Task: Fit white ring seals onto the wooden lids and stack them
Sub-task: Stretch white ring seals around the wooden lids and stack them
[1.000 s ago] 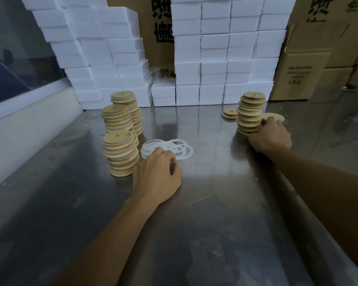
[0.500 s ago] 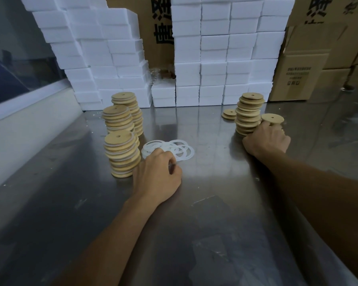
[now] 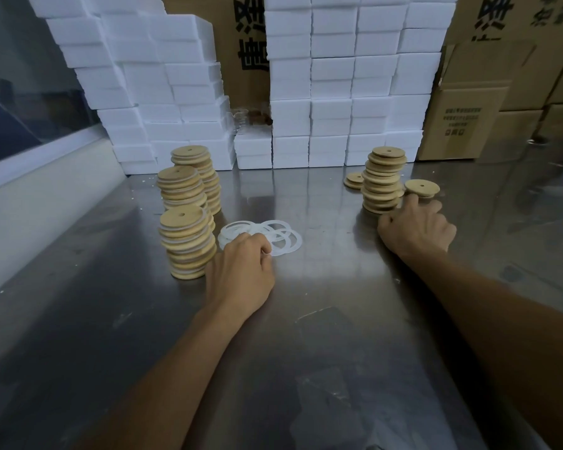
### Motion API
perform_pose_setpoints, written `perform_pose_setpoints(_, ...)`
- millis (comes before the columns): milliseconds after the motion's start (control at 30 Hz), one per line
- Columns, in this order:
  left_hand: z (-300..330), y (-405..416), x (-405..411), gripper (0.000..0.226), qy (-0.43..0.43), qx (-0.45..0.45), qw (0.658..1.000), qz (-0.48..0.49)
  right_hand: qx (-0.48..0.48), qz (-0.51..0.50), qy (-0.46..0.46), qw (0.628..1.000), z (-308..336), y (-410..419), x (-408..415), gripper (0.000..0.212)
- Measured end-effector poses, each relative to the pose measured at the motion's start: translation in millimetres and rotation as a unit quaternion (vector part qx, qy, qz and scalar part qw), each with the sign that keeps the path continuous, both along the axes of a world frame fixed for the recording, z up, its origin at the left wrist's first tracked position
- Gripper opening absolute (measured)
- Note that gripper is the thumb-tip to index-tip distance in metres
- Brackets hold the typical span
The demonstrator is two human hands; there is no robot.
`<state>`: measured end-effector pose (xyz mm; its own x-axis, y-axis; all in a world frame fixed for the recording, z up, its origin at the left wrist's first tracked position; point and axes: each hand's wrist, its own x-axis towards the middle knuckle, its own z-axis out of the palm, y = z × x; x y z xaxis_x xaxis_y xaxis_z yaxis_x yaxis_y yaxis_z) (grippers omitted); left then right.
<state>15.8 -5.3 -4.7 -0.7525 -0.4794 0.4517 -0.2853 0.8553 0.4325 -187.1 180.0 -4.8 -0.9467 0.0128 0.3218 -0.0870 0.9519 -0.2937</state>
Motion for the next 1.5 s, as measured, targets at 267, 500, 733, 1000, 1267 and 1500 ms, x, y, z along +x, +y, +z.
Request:
perform_pose_setpoints(267,-0.8,-2.7,-1.7,0.015,0.013,0.05,0.998,-0.019,-0.038,0.061,-0.013,0.997,0.8,-1.1,24.4,0.069)
perform_pose_setpoints(500,-0.8,2.6,-2.4,0.016,0.024,0.06,0.998,-0.017,-0.098,0.213,-0.017,0.972,5.2,-11.6,57.9,0.08)
perform_pose_setpoints(733,2.1,4.4,-0.6,0.018,0.004,0.047,0.998,-0.034,-0.181,0.313,-0.017,0.932,1.8,-16.5,73.7,0.048)
perform_pose_setpoints(1000,5.6,1.4,3.5,0.027,-0.043,0.044,0.994,-0.092,-0.229,0.353,-0.003,0.907,2.0,-18.9,76.1,0.028)
perform_pose_setpoints(1267,9.5,4.8,1.7,0.029,-0.004,0.107,0.981,-0.163,-0.305,0.435,0.028,0.847,10.3,-28.8,92.0,0.025)
perform_pose_setpoints(1500,23.3,8.2,6.0,0.025,0.097,0.507,0.82,-0.248,-0.414,0.472,-0.077,0.774,17.4,-35.5,109.1,0.02)
